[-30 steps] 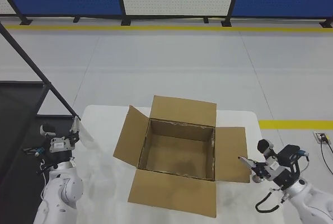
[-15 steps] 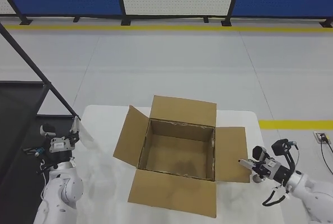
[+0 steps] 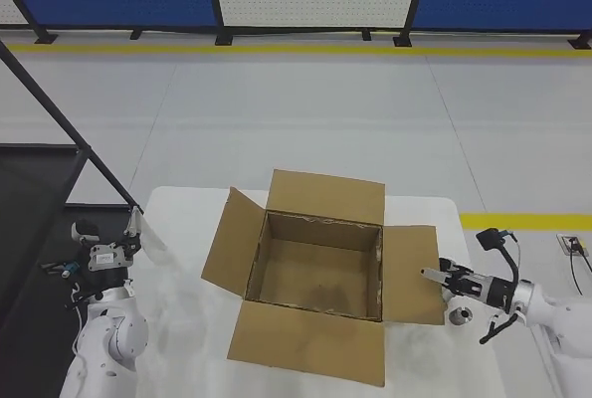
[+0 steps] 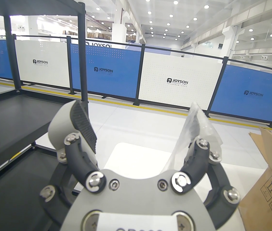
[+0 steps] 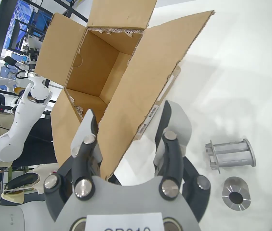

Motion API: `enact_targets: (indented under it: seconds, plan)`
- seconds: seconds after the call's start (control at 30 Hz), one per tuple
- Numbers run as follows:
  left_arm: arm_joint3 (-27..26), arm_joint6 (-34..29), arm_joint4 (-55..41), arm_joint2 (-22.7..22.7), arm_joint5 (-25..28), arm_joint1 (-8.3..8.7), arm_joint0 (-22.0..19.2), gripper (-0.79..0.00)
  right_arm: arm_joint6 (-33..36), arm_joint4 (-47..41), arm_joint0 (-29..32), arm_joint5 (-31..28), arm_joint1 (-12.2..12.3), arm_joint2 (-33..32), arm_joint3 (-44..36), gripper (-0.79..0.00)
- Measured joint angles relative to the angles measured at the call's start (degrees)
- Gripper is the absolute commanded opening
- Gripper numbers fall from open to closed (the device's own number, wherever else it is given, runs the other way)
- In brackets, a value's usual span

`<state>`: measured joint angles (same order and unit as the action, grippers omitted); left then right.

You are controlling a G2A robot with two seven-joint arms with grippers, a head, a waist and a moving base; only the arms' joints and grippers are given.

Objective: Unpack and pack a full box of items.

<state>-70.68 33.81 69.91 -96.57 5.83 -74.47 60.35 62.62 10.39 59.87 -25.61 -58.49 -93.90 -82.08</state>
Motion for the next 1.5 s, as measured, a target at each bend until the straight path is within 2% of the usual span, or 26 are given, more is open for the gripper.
enact_targets:
  seconds: [0.07,0.3,0.73,0.77,0.8,0.83,0.93,1.1,1.23,1.33,1.43,1.5]
  plan:
    - [0.0,0.0,0.0,0.0,0.0,0.0,0.0,0.0,1.2,-0.6,-0.9,0.7,0.2,0.5,0.9,-0.785]
    - [0.0,0.0,0.0,0.0,0.0,0.0,0.0,0.0,2.5,-1.7,-2.4,0.4,0.6,2.3,2.2,-0.785]
    - [0.0,0.0,0.0,0.0,0.0,0.0,0.0,0.0,-1.5,-1.3,-3.1,2.4,0.8,6.4,1.2,-0.785]
    - [0.0,0.0,0.0,0.0,0.0,0.0,0.0,0.0,-1.7,-1.3,-3.3,2.6,0.8,6.8,1.2,-0.742]
    - [0.0,0.0,0.0,0.0,0.0,0.0,0.0,0.0,-1.9,-1.3,-3.4,2.7,0.8,7.1,1.2,-0.48]
    - [0.0,0.0,0.0,0.0,0.0,0.0,0.0,0.0,-1.9,-1.4,-3.6,2.9,0.8,7.5,1.2,0.0]
    - [0.0,0.0,0.0,0.0,0.0,0.0,0.0,0.0,-2.2,-1.3,-4.0,3.1,0.9,8.2,0.8,0.0]
    - [0.0,0.0,0.0,0.0,0.0,0.0,0.0,0.0,-7.2,2.0,-1.3,-0.2,1.5,5.7,-1.8,0.0]
    - [0.0,0.0,0.0,0.0,0.0,0.0,0.0,0.0,-12.1,4.0,4.6,-4.9,2.4,-0.1,-4.8,0.0]
    - [0.0,0.0,0.0,0.0,0.0,0.0,0.0,0.0,-15.9,7.1,10.2,-10.5,3.1,-5.5,-7.0,0.0]
    - [0.0,0.0,0.0,0.0,0.0,0.0,0.0,0.0,-20.1,12.3,15.6,-16.8,3.5,-9.8,-7.8,0.0]
    - [0.0,0.0,0.0,0.0,0.0,0.0,0.0,0.0,-24.1,16.5,18.3,-17.7,3.5,-11.7,-7.2,0.0]
